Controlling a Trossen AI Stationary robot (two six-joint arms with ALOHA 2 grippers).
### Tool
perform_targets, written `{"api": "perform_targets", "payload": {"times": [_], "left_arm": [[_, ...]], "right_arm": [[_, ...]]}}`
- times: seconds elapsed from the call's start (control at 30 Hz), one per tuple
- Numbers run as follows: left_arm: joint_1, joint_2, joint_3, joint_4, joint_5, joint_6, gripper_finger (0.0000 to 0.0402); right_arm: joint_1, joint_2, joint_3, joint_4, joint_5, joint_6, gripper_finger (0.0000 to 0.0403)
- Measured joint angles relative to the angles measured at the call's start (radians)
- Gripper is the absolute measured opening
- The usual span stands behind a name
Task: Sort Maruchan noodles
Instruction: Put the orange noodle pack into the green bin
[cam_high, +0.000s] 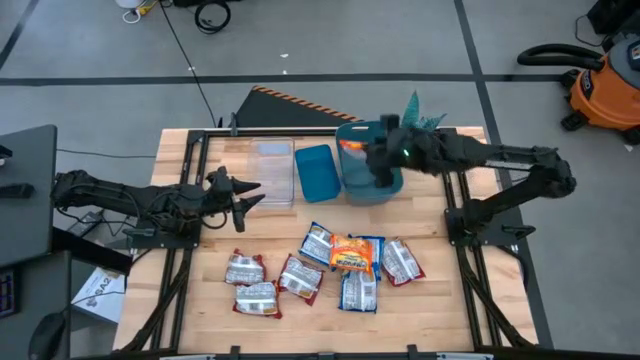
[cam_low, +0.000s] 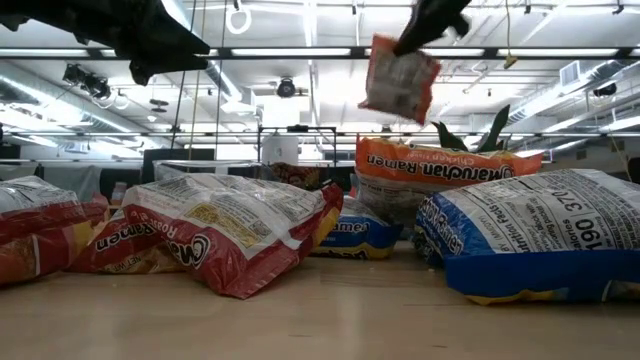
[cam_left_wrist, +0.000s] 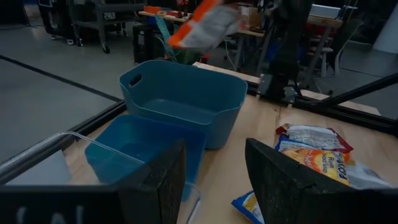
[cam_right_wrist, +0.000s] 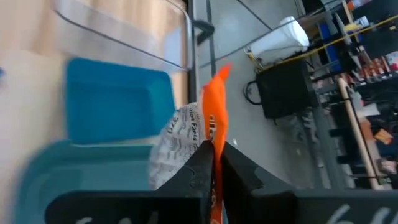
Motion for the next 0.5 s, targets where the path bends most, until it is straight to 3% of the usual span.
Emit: {"api": "perform_targets", "payload": {"times": [0.13, 0.27, 0.5], "left_arm": [[0.000, 0.000, 0.000, 0.010, -0.006, 0.019, 0.0172], [0.000, 0.000, 0.000, 0.007, -0.006, 0.019, 0.0172], [0.000, 0.000, 0.000, 0.010, -0.006, 0.017, 0.0172]], "right_arm": [[-0.146, 0.080, 0.000, 0.048, -0.061, -0.077, 0.0026], [-0.237, 0.177, -0.001, -0.085, -0.154, -0.022, 0.0038], [-0.192, 0.298, -0.002, -0.318, -0.279, 0.127, 0.0114]]}}
